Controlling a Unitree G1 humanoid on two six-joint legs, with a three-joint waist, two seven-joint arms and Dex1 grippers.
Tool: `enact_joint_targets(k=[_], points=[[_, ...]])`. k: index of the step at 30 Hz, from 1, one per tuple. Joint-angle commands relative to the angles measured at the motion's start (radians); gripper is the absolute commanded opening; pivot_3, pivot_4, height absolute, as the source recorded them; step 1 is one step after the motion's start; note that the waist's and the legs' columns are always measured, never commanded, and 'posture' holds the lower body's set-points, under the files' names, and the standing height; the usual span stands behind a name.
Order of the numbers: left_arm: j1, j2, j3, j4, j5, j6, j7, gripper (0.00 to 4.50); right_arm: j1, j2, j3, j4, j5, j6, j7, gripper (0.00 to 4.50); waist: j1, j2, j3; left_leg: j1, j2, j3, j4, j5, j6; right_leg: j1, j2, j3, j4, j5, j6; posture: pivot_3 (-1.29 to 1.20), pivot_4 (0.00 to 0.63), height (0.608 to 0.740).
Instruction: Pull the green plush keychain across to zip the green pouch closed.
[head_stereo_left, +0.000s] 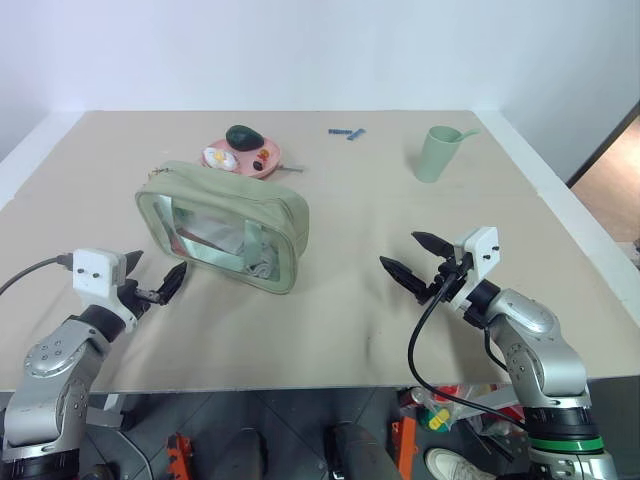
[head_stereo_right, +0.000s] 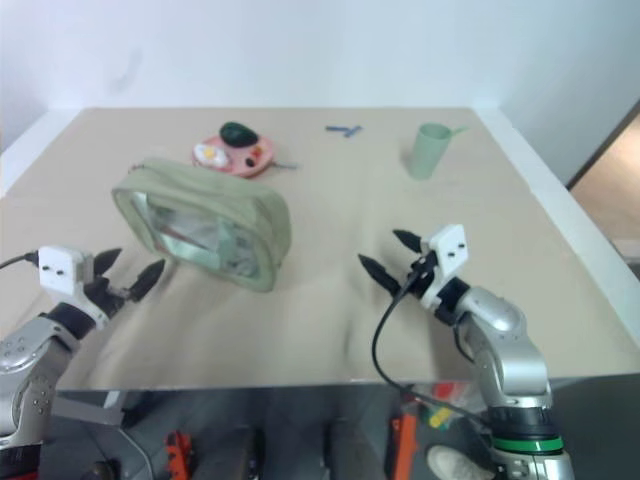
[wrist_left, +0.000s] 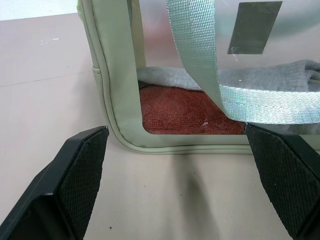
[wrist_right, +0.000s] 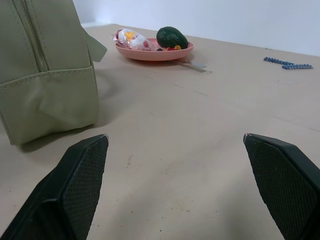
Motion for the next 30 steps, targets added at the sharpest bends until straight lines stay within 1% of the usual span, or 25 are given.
enact_joint_targets(k=[1,4,9,15,17,19,22,25,30], points=[[-0.01,0.013,0.009,-0.024,-0.022,-0.016,-0.03,4.5,-0.009,-0.009,-0.01,-0.02,0.004,-0.018,0.008,4.48,0.0,0.0,0.0,0.0,0.0,0.0,0.0,0.0,0.0,0.0,0.0,0.0,0.0,0.0,0.0,0.0,0.15,0.74],[-0.025,0.019,0.008,-0.006,-0.058,-0.026,-0.092,4.5,-0.002,-0.009,-0.015,-0.032,0.01,-0.005,0.006,4.48,0.0,0.0,0.0,0.0,0.0,0.0,0.0,0.0,0.0,0.0,0.0,0.0,0.0,0.0,0.0,0.0,0.15,0.74],[-0.019,0.037,0.016,-0.015,-0.08,-0.02,-0.142,4.5,-0.003,-0.008,-0.013,-0.038,0.019,0.008,0.009,4.48,-0.001,0.0,0.0,0.0,0.0,0.001,0.0,0.0,0.0,0.0,0.0,0.0,0.0,0.0,0.0,0.0,0.15,0.74],[0.049,0.101,0.028,-0.078,-0.174,0.004,-0.298,4.5,-0.024,-0.023,0.002,-0.056,0.046,0.048,0.05,4.48,-0.005,0.0,0.0,0.0,0.001,0.001,0.0,0.0,0.0,0.0,0.001,0.001,0.0,0.0,0.0,0.0,0.15,0.74],[0.076,0.138,0.047,-0.142,-0.244,0.049,-0.34,4.5,-0.077,-0.035,0.009,-0.072,0.071,0.099,0.058,4.48,-0.008,-0.001,0.001,0.0,0.002,0.002,0.0,0.0,0.0,-0.001,0.001,0.001,0.0,0.0,0.0,0.0,0.15,0.74],[0.085,0.176,0.06,-0.199,-0.319,0.107,-0.36,4.5,-0.172,-0.033,0.021,-0.065,0.092,0.161,0.045,4.48,-0.01,-0.001,0.001,0.0,0.003,0.002,0.0,0.0,0.0,-0.002,0.001,0.001,0.0,0.0,0.0,0.0,0.15,0.74],[0.099,0.22,0.046,-0.247,-0.375,0.156,-0.395,4.5,-0.306,-0.005,0.05,-0.016,0.105,0.219,0.046,4.48,-0.018,-0.001,0.001,0.0,0.005,0.003,0.001,0.0,0.0,-0.003,0.003,0.002,0.0,0.001,-0.002,0.0,0.15,0.74],[0.077,0.245,0.005,-0.273,-0.404,0.184,-0.424,4.5,-0.503,0.076,0.148,0.136,0.067,0.202,0.099,4.48,-0.027,-0.001,0.001,0.002,0.006,0.003,0.001,0.0,0.0,-0.002,0.006,0.002,0.0,0.001,-0.003,0.0,0.15,0.74],[0.012,0.231,-0.039,-0.27,-0.393,0.193,-0.385,4.5,-0.663,0.172,0.223,0.37,0.002,0.128,0.162,4.48,-0.022,-0.001,0.001,0.0,0.011,0.002,-0.002,0.0,0.0,-0.005,0.014,0.004,0.001,0.003,-0.007,0.0,0.15,0.74]])
